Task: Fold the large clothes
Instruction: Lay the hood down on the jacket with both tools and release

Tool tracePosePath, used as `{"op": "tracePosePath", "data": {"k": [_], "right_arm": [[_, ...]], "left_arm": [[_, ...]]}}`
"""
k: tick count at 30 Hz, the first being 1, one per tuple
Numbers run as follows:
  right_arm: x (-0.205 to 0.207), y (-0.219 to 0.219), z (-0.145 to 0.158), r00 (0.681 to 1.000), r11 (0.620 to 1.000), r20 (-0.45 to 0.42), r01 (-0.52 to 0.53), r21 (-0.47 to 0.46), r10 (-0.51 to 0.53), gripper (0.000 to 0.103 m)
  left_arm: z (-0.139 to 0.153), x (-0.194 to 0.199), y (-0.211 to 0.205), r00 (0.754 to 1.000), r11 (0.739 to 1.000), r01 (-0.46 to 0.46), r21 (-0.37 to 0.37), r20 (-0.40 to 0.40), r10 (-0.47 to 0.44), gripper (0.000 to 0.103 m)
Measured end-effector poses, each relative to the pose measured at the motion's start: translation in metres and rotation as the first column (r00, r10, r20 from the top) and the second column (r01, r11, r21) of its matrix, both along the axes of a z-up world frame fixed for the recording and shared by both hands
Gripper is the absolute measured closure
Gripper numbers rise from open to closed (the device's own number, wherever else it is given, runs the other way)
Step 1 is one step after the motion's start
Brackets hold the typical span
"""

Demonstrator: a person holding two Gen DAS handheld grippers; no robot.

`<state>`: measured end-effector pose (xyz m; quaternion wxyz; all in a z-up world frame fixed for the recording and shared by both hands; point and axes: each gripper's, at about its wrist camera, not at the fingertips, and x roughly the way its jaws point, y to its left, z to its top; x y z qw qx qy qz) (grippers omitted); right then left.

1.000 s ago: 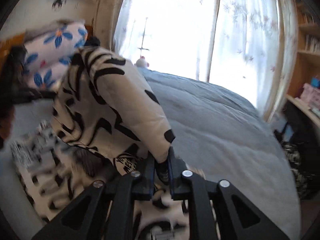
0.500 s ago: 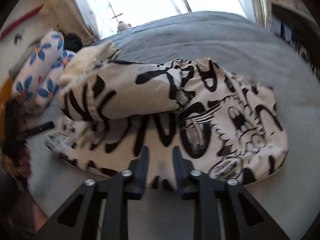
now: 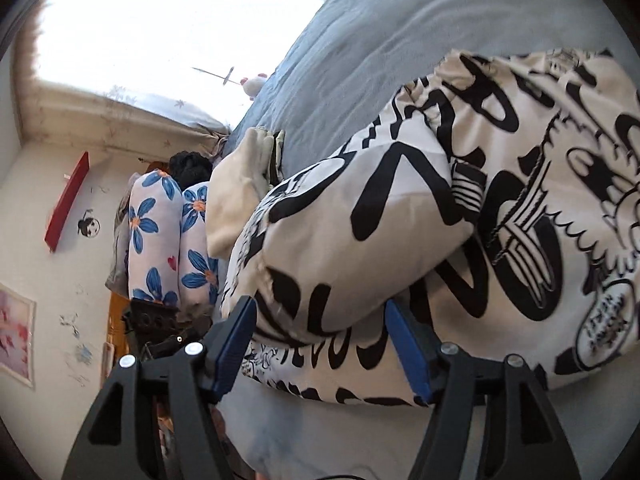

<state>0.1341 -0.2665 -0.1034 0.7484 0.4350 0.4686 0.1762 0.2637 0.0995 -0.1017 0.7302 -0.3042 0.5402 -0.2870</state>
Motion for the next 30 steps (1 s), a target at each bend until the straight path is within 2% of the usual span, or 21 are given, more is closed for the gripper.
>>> {"op": "tracePosePath", "data": {"k": [5, 9, 10, 11, 12, 13, 14, 16, 17, 19, 21, 24, 26, 28, 30], "right_arm": [[0.027, 0.006, -0.021, 0.999, 0.995, -0.04, 0.021, 0.095, -0.018, 0.036], [0.039, 0.011, -0.012, 0.998, 0.996, 0.042, 0.037, 0.077, -0.04, 0.038], [0.043, 0.012, -0.003, 0.996, 0.998, 0.078, 0.039, 0.041, -0.042, 0.043], [0.045, 0.014, 0.005, 0.994, 0.999, 0.104, 0.031, 0.008, -0.031, 0.061], [0.048, 0.017, 0.014, 0.991, 1.0, 0.136, 0.011, -0.024, -0.007, 0.078], [0.049, 0.02, 0.023, 0.986, 0.998, 0.169, -0.009, -0.062, 0.019, 0.083], [0.048, 0.021, 0.03, 0.98, 0.995, 0.195, -0.017, -0.095, 0.035, 0.087], [0.041, 0.026, 0.043, 0.964, 0.984, 0.253, -0.044, -0.174, 0.088, 0.089], [0.035, 0.028, 0.043, 0.959, 0.978, 0.259, -0.061, -0.201, 0.113, 0.09], [0.026, 0.03, 0.035, 0.96, 0.969, 0.237, -0.095, -0.228, 0.15, 0.091], [0.011, 0.031, 0.012, 0.969, 0.955, 0.168, -0.13, -0.268, 0.18, 0.091], [-0.012, 0.03, -0.035, 0.982, 0.93, 0.021, -0.173, -0.323, 0.189, 0.092], [-0.022, 0.028, -0.054, 0.984, 0.933, -0.01, -0.17, -0.317, 0.176, 0.092], [-0.029, 0.027, -0.061, 0.988, 0.941, -0.005, -0.146, -0.306, 0.152, 0.092], [-0.031, 0.028, -0.059, 0.99, 0.936, 0.003, -0.135, -0.326, 0.143, 0.092]], "left_arm": [[-0.024, 0.027, -0.004, 0.997, 0.998, -0.054, -0.033, -0.065, 0.051, 0.015], [-0.019, 0.04, -0.016, 0.997, 0.997, -0.071, -0.019, -0.028, 0.07, 0.017], [-0.014, 0.041, -0.019, 0.997, 0.997, -0.076, -0.003, -0.002, 0.076, 0.03], [-0.006, 0.041, -0.023, 0.996, 0.996, -0.086, 0.025, 0.038, 0.085, 0.042], [0.003, 0.039, -0.027, 0.993, 0.995, -0.087, 0.047, 0.078, 0.084, 0.068], [0.01, 0.037, -0.029, 0.991, 0.994, -0.089, 0.062, 0.11, 0.081, 0.087], [0.018, 0.033, -0.03, 0.986, 0.992, -0.094, 0.078, 0.148, 0.082, 0.091], [0.03, 0.022, -0.028, 0.974, 0.99, -0.108, 0.094, 0.21, 0.086, 0.094], [0.031, 0.014, -0.029, 0.968, 0.988, -0.108, 0.114, 0.24, 0.078, 0.095], [0.026, -0.001, -0.026, 0.967, 0.983, -0.098, 0.155, 0.247, 0.057, 0.097], [0.008, -0.017, -0.026, 0.976, 0.977, -0.084, 0.194, 0.214, 0.042, 0.099], [-0.021, -0.034, -0.03, 0.99, 0.965, -0.062, 0.255, 0.141, 0.026, 0.1], [-0.04, -0.042, -0.031, 0.995, 0.956, -0.05, 0.289, 0.096, 0.023, 0.1], [-0.052, -0.046, -0.035, 0.998, 0.948, -0.042, 0.316, 0.063, 0.023, 0.1], [-0.051, -0.048, -0.042, 0.997, 0.934, -0.04, 0.356, 0.081, 0.011, 0.1]]}}
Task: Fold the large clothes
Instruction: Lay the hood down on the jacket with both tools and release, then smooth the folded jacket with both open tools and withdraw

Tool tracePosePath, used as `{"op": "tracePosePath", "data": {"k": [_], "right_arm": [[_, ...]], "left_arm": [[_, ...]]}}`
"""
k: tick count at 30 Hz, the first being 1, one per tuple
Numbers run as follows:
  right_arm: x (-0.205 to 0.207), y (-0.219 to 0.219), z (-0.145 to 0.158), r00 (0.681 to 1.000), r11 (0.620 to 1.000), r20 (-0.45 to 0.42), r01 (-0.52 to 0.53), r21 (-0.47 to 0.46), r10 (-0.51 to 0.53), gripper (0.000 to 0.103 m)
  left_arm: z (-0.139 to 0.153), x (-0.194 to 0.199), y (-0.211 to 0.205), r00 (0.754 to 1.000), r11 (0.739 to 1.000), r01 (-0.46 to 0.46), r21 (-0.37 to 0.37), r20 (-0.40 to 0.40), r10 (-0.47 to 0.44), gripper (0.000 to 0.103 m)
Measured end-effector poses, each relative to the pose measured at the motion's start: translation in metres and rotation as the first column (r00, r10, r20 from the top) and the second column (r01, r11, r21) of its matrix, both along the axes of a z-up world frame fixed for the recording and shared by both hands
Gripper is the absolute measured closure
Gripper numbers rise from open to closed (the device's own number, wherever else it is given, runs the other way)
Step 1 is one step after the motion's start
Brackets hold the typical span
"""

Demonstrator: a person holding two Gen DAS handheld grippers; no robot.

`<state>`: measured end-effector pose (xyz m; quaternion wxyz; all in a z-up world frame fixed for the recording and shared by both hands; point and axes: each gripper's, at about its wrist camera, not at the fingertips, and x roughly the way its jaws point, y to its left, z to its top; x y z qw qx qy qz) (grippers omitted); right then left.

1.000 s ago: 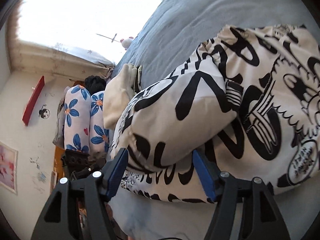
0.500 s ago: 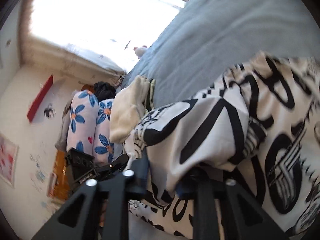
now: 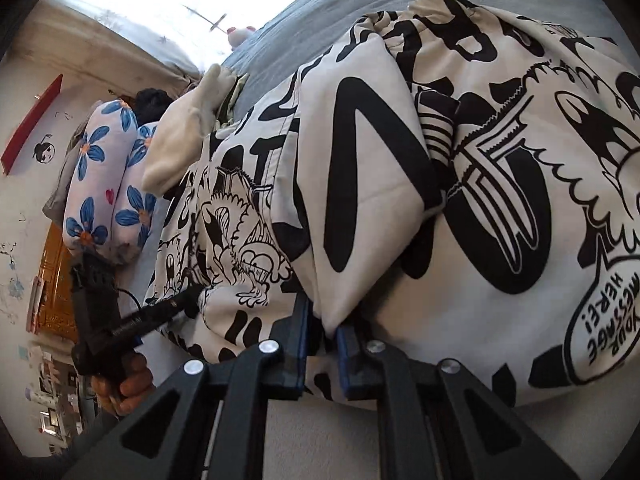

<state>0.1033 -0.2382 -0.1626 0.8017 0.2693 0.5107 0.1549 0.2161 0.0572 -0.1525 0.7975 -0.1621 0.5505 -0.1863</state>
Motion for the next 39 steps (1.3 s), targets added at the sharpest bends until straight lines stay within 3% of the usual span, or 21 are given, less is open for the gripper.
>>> {"op": "tracePosePath", "data": {"k": [8, 11, 15, 17, 19, 22, 26, 30, 32, 35, 39], "right_arm": [[-0.004, 0.016, 0.029, 0.999, 0.984, 0.031, -0.008, -0.178, 0.013, 0.082], [-0.006, 0.014, 0.047, 0.999, 0.965, 0.038, 0.0, -0.263, 0.01, 0.079], [-0.008, 0.009, 0.079, 0.994, 0.924, 0.11, 0.04, -0.38, 0.002, 0.078], [-0.002, 0.01, 0.092, 0.989, 0.912, 0.148, 0.048, -0.408, 0.015, 0.078], [0.009, 0.015, 0.101, 0.983, 0.905, 0.183, 0.051, -0.422, 0.03, 0.078], [0.033, 0.028, 0.105, 0.974, 0.897, 0.224, 0.065, -0.438, 0.039, 0.078], [0.07, 0.046, 0.092, 0.972, 0.894, 0.23, 0.058, -0.444, 0.051, 0.078], [0.089, 0.049, 0.062, 0.984, 0.909, 0.174, 0.035, -0.416, 0.042, 0.078], [0.089, 0.046, 0.044, 0.99, 0.912, 0.136, 0.019, -0.411, 0.041, 0.078], [0.075, 0.036, 0.029, 0.993, 0.915, 0.111, 0.006, -0.404, 0.043, 0.077], [0.04, 0.028, 0.02, 0.992, 0.903, 0.115, 0.008, -0.43, 0.046, 0.076]], "left_arm": [[0.031, -0.008, -0.039, 0.991, 0.97, 0.087, 0.229, 0.079, -0.108, 0.095], [0.05, -0.012, -0.042, 0.987, 0.955, 0.08, 0.285, 0.112, -0.117, 0.082], [0.09, -0.012, -0.044, 0.971, 0.953, 0.047, 0.299, 0.21, -0.114, 0.077], [0.108, -0.006, -0.049, 0.961, 0.958, 0.024, 0.286, 0.258, -0.101, 0.069], [0.123, 0.0, -0.049, 0.949, 0.962, 0.0, 0.275, 0.303, -0.086, 0.048], [0.132, 0.025, -0.068, 0.939, 0.967, -0.021, 0.254, 0.338, -0.068, 0.046], [0.125, 0.058, -0.092, 0.946, 0.979, -0.021, 0.205, 0.321, -0.046, 0.046], [0.09, 0.079, -0.115, 0.967, 0.98, -0.008, 0.197, 0.251, -0.043, 0.046], [0.066, 0.078, -0.123, 0.977, 0.975, 0.012, 0.223, 0.207, -0.059, 0.046], [0.034, 0.07, -0.13, 0.982, 0.939, 0.053, 0.341, 0.152, -0.111, 0.046], [0.027, 0.043, -0.123, 0.97, 0.915, 0.072, 0.397, 0.184, -0.156, 0.043]]}}
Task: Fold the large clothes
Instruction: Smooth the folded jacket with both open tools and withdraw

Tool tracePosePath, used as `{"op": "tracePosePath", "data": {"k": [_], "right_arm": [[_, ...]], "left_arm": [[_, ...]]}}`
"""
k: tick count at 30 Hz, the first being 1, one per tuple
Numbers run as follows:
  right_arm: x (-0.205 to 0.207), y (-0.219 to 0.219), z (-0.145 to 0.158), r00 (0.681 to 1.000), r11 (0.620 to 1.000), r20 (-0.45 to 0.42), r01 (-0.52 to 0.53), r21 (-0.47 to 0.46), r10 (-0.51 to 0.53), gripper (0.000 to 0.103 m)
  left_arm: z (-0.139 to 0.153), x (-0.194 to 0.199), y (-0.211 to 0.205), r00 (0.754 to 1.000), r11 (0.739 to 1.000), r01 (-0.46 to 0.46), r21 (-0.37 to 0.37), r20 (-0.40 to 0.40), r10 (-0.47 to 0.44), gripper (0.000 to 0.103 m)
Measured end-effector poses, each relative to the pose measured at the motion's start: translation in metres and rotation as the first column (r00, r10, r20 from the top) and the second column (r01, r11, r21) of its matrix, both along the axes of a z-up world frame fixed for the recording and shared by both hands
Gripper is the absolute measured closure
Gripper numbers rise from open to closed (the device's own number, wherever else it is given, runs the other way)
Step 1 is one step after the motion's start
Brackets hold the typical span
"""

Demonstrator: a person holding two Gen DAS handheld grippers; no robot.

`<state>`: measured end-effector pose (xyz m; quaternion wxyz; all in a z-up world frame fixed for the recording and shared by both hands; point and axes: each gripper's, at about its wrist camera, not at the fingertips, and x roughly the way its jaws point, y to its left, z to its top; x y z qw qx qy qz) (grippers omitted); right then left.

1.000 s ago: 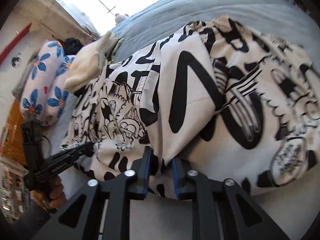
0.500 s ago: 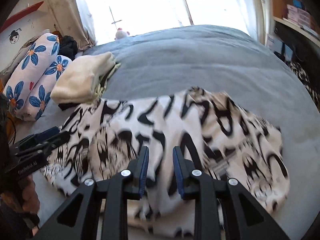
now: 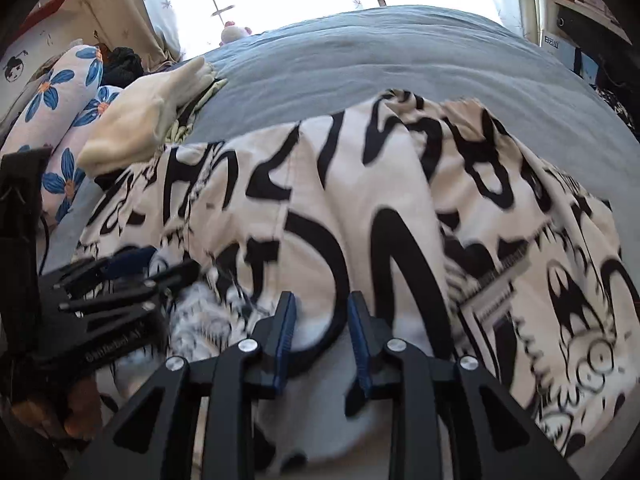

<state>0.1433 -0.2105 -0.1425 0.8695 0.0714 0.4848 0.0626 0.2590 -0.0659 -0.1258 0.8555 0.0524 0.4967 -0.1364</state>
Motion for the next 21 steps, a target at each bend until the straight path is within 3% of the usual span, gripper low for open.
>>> {"op": "tracePosePath", "data": {"k": [5, 11, 21], "right_arm": [[-0.013, -0.006, -0.008, 1.0, 0.999, -0.009, 0.028, 0.02, -0.028, 0.075], [-0.004, 0.0, -0.001, 0.998, 0.999, -0.055, 0.02, -0.03, -0.022, 0.075], [-0.033, 0.006, 0.034, 0.998, 0.999, -0.043, 0.054, 0.001, -0.054, 0.075]], "left_arm": [[0.0, -0.018, 0.013, 1.0, 0.999, -0.02, -0.025, -0.009, 0.02, 0.038], [0.008, -0.028, 0.018, 0.999, 0.998, -0.039, -0.04, -0.015, 0.038, 0.037], [0.053, -0.066, 0.029, 0.997, 0.996, -0.057, -0.067, 0.057, 0.061, 0.037]]}}
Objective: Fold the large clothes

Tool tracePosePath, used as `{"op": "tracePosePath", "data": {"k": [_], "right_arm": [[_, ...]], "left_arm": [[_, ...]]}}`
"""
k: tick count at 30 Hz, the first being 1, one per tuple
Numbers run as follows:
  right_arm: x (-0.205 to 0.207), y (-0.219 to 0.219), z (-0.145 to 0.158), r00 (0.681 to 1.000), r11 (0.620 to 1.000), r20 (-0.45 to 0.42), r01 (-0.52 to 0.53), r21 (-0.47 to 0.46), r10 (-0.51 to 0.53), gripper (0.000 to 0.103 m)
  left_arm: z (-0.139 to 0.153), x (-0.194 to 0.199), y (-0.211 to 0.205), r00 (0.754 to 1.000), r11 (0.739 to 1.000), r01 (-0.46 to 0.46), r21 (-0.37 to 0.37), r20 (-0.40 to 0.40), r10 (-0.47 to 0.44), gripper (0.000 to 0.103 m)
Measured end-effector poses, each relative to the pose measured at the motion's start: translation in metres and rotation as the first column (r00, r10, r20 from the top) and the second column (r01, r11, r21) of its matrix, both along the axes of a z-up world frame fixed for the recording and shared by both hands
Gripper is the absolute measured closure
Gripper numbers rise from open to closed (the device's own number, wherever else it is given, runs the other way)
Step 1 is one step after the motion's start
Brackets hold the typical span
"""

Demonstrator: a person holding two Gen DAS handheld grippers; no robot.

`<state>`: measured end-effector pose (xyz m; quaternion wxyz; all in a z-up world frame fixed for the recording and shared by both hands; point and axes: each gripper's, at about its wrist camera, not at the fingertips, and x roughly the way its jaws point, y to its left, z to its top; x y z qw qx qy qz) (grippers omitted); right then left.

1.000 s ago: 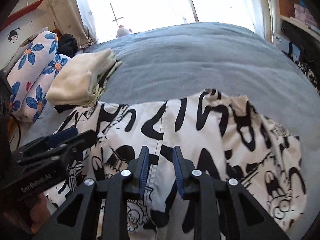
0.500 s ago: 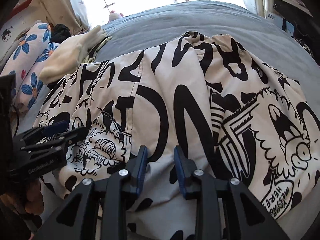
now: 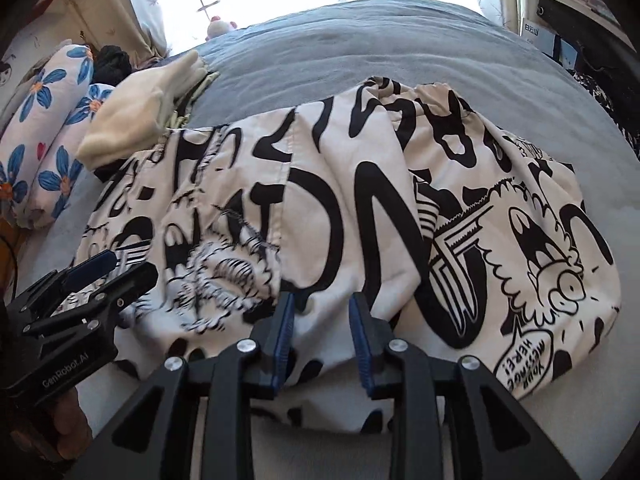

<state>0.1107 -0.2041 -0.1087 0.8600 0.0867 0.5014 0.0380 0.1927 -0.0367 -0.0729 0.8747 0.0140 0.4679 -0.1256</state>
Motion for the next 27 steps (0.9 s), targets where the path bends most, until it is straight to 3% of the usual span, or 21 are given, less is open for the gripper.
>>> {"op": "tracePosePath", "data": {"k": [5, 18, 24, 27], "right_arm": [[-0.029, 0.01, 0.038, 0.997, 0.999, 0.076, -0.004, -0.048, 0.008, 0.075], [-0.12, 0.026, 0.13, 0.969, 0.992, 0.246, -0.003, -0.125, 0.034, 0.075], [-0.157, 0.035, 0.149, 0.956, 0.985, 0.286, -0.019, -0.171, 0.068, 0.074], [-0.166, 0.036, 0.149, 0.955, 0.983, 0.286, -0.026, -0.181, 0.078, 0.07]], "left_arm": [[0.033, -0.027, 0.013, 0.999, 0.999, -0.024, -0.032, 0.02, 0.025, 0.037], [0.099, -0.113, 0.046, 0.995, 0.998, -0.06, -0.021, 0.083, 0.062, 0.034], [0.113, -0.145, 0.064, 0.992, 0.997, -0.069, -0.026, 0.104, 0.072, 0.033], [0.114, -0.154, 0.069, 0.992, 0.997, -0.073, -0.02, 0.104, 0.075, 0.033]]}}
